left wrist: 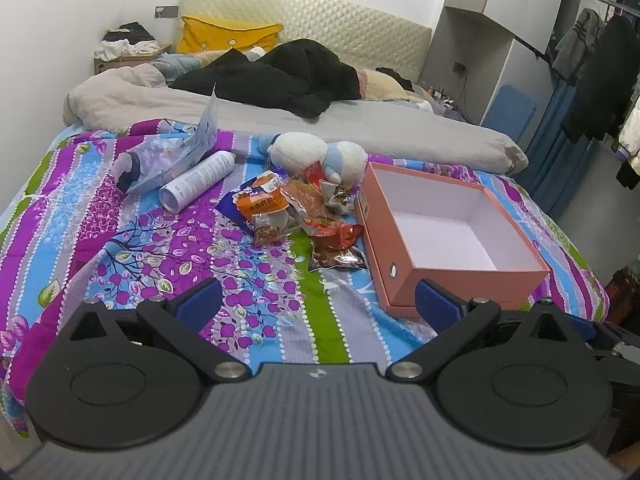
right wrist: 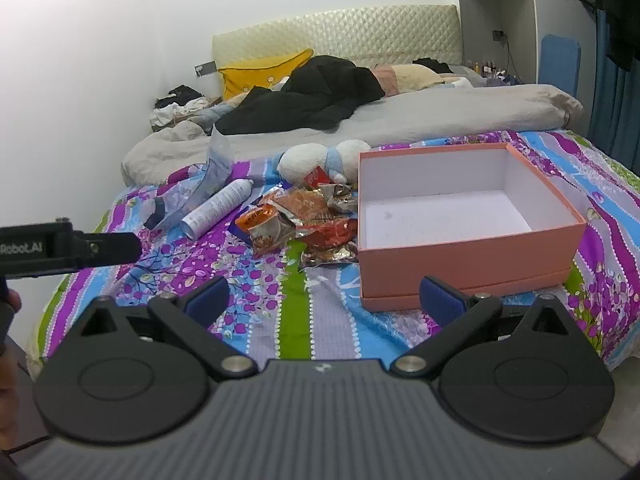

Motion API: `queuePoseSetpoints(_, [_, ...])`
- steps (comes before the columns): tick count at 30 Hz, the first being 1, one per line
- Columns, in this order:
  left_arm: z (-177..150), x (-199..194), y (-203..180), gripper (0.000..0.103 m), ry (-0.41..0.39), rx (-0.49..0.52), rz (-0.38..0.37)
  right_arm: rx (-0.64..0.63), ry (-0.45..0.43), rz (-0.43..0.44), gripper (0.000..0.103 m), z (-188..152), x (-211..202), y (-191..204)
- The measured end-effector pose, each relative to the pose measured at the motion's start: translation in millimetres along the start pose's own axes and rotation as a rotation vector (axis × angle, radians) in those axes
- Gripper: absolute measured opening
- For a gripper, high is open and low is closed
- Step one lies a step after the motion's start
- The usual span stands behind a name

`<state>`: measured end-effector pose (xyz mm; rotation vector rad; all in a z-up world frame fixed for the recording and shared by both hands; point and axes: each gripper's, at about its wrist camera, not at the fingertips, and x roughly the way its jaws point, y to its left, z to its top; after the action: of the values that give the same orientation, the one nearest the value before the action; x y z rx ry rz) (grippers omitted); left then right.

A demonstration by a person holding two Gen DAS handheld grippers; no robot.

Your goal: Organize snacks

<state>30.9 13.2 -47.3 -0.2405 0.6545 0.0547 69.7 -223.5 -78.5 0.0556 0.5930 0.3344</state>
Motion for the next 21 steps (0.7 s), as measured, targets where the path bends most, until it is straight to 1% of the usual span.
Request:
queuePoseSetpoints(6, [0.9,-0.1,-0.8,0.103,0.003,0.004,-0.008,-0.009,-0.007,-0.010,0.103,2.8,-0.8,2.5])
queuePoseSetpoints(21, [3.5,2.2,-1.5,0.103,0.006,0.005,-0.017,-0.011,0.003,-0.004,0.103,2.0,2.7,4.0])
